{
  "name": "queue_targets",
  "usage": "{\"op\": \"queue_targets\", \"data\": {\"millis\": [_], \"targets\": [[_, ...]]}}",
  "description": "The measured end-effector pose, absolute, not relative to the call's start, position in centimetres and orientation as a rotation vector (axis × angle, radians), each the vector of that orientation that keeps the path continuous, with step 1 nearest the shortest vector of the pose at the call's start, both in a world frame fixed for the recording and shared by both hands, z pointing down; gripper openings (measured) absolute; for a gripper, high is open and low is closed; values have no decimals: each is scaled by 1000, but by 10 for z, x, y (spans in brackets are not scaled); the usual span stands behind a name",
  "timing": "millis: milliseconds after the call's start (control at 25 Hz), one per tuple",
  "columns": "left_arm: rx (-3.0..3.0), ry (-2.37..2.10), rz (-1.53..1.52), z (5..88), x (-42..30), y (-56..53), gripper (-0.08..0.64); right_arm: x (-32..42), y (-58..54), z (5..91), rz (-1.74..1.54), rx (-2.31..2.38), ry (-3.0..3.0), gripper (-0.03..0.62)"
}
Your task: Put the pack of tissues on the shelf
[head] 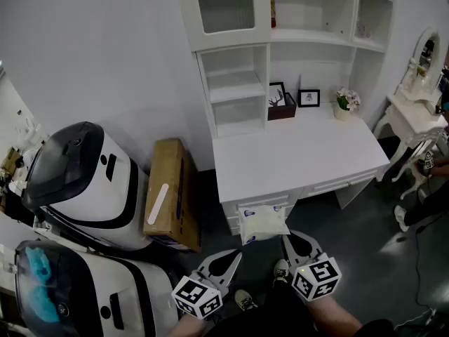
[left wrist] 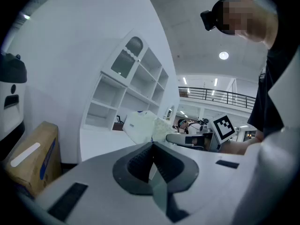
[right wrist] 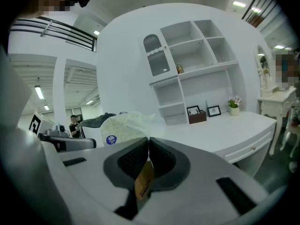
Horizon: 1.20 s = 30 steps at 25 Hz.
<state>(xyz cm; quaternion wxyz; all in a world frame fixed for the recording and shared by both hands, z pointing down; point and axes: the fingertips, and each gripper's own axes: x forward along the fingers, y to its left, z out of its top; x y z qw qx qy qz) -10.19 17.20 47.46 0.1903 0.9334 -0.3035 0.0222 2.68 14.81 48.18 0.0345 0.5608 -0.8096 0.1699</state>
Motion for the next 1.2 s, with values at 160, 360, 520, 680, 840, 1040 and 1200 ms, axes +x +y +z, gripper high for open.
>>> {"op": "queue_targets", "data": {"millis": [160, 360, 520, 680, 840, 1040, 1200], "targets": [[2619, -856, 62, 475, -102, 173, 3, 28, 148, 482, 529, 1726, -2489, 9], [2619, -853, 68, 475, -96, 171, 3, 33, 146, 482, 533, 1733, -2495, 9], [2623, -850, 68, 474, -92, 169, 3, 38, 142, 479, 505, 1750, -2492, 9], [2620, -846, 72, 477, -88, 165, 3, 43, 135, 480, 513, 1753, -2494, 9], [2622, -837, 83, 478, -81, 161, 3, 46, 127, 479, 515, 1743, -2496, 9], [2619, -850, 73, 474, -72, 151, 3, 56, 114, 478, 517, 1724, -2491, 9], [2604, -878, 64, 474, -65, 141, 3, 63, 101, 480, 510, 1679, -2491, 9]]}}
